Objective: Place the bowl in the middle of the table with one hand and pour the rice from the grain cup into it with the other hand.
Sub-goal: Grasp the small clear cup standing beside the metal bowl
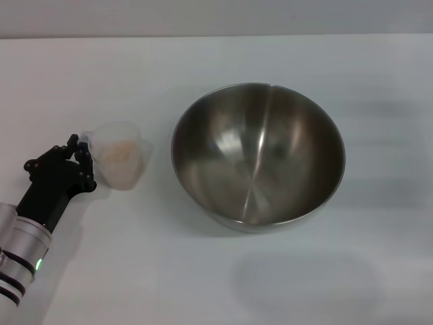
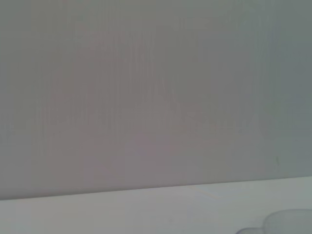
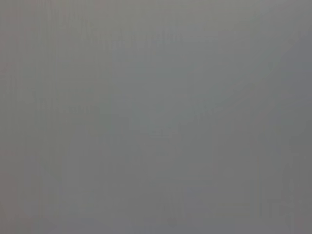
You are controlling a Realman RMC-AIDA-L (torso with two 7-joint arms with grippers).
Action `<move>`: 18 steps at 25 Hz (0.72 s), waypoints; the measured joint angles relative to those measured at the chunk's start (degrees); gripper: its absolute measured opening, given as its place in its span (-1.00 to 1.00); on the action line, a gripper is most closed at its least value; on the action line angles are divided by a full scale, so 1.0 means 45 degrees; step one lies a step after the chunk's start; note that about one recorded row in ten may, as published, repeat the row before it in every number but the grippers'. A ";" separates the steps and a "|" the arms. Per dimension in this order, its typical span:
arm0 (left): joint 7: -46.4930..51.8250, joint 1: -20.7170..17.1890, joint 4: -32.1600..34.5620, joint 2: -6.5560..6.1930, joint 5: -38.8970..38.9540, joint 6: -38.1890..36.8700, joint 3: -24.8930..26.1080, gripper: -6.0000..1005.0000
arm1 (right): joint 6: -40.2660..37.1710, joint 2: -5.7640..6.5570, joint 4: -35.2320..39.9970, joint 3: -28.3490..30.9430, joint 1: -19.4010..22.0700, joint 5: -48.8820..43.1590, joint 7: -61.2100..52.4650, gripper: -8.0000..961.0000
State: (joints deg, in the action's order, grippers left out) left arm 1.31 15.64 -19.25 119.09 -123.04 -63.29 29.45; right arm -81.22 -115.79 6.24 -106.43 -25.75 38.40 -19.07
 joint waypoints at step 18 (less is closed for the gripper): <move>-0.1291 0.0529 -0.0642 0.0019 0.0029 -0.1266 0.0988 -0.92 | -0.0097 -0.0049 0.0066 0.0021 0.0097 -0.0037 -0.0106 -0.08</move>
State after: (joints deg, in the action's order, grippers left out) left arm -4.49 18.02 -22.14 119.18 -122.91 -68.98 33.90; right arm -81.66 -116.02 6.53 -106.34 -25.32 38.24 -19.55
